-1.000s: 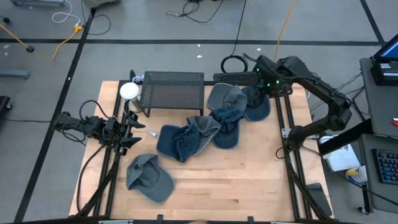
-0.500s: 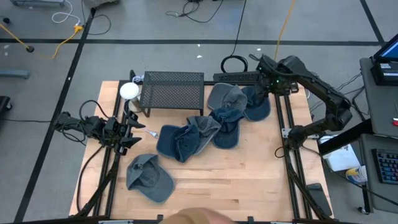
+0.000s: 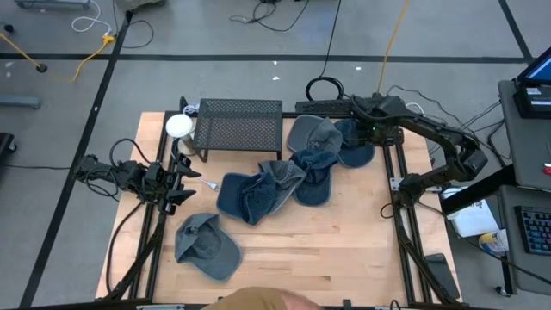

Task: Pick & Place hat
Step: Put the top right blue cap on the shelf

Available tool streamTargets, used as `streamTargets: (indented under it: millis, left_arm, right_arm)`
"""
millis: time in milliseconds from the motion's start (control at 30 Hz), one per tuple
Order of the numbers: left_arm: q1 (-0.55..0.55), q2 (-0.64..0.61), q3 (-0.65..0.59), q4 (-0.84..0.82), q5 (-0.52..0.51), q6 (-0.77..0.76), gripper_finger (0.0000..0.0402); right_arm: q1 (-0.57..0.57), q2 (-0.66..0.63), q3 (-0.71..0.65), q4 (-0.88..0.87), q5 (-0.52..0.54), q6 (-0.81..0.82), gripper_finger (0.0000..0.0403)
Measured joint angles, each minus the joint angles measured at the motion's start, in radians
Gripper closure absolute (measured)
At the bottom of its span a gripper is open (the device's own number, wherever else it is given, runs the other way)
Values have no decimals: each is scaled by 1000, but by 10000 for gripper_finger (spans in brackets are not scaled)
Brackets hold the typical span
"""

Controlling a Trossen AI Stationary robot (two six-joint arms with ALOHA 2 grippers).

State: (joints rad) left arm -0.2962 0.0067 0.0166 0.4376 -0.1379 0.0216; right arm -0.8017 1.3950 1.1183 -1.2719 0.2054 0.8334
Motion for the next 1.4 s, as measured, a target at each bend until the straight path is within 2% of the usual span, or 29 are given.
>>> streamTargets:
  millis: [267,567,700,833,1200,1400]
  left_arm:
    - [0,0,0,0,0,0,151]
    - [0,0,0,0,-1,0,151]
    - [0,0,0,0,-1,0,151]
    - [0,0,0,0,-1,0,151]
    - [0,0,0,0,-1,0,151]
    - [0,0,0,0,-1,0,151]
  right_arm:
    - [-44,0,-152,173,57,-4,151]
    - [-98,0,-276,408,52,-76,152]
    - [-114,0,-282,448,8,-109,158]
    - [-116,0,-282,465,-1,-123,202]
    - [-116,-3,-280,446,-6,-120,385]
    - [-116,-27,-281,421,-5,-70,389]
